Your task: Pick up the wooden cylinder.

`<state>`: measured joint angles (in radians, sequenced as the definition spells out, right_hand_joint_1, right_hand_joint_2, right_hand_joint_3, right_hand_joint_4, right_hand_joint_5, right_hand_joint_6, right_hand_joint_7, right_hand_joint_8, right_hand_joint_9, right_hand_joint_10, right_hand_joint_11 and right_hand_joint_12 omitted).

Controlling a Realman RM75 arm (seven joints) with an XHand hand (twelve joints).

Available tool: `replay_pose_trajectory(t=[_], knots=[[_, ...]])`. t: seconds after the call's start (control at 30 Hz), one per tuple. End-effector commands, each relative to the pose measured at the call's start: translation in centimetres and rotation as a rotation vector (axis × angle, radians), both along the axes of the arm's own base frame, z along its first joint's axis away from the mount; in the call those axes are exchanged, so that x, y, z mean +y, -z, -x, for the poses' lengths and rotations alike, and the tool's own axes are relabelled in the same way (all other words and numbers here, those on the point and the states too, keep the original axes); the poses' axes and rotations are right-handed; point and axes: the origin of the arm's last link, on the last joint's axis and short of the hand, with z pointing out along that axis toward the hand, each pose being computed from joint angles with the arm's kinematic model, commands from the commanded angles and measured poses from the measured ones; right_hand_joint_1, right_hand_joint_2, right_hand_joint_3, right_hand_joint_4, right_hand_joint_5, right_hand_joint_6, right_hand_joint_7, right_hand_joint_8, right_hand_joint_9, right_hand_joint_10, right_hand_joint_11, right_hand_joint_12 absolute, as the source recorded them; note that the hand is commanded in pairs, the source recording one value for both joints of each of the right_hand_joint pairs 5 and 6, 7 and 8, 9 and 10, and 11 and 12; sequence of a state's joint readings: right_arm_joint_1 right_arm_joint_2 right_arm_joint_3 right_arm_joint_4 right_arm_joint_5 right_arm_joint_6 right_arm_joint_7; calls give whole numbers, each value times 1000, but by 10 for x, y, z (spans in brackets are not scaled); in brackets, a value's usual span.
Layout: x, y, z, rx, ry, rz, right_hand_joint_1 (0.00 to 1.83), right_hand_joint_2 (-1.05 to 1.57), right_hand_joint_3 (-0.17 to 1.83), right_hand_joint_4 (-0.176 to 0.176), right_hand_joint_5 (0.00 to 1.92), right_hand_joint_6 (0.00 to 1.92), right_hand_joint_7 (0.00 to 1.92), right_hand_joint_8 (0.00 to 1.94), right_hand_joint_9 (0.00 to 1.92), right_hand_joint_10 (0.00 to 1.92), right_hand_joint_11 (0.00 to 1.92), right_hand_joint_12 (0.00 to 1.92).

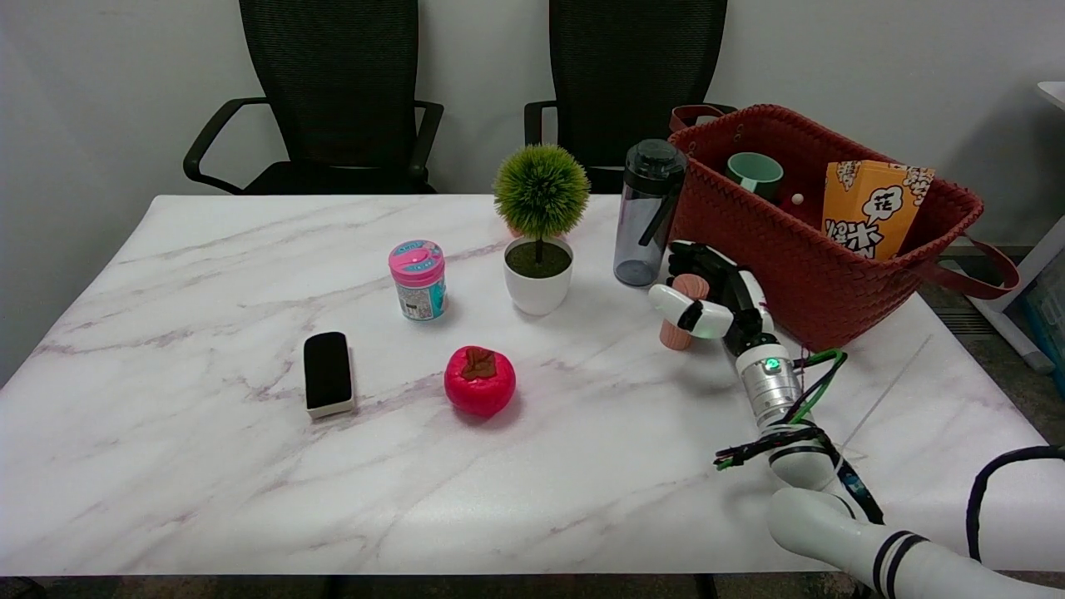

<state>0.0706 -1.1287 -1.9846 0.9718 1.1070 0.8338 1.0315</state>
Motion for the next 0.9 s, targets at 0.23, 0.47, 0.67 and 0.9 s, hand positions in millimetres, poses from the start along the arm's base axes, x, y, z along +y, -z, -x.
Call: replay_pose_trajectory(t=[0.23, 0.47, 0.67, 0.9], knots=[[-16, 11, 4, -21, 34, -43, 1042, 2, 918, 0, 550, 550, 543, 543, 506, 506, 566, 566], [-15, 13, 6, -26, 43, -46, 1042, 4, 915, 0, 550, 550, 543, 543, 504, 504, 564, 564], [-14, 13, 8, -29, 45, -46, 1043, 16, 905, 0, 556, 556, 544, 544, 505, 505, 563, 563], [-13, 13, 7, -27, 42, -43, 1057, 142, 835, 0, 612, 612, 562, 562, 580, 580, 588, 588]])
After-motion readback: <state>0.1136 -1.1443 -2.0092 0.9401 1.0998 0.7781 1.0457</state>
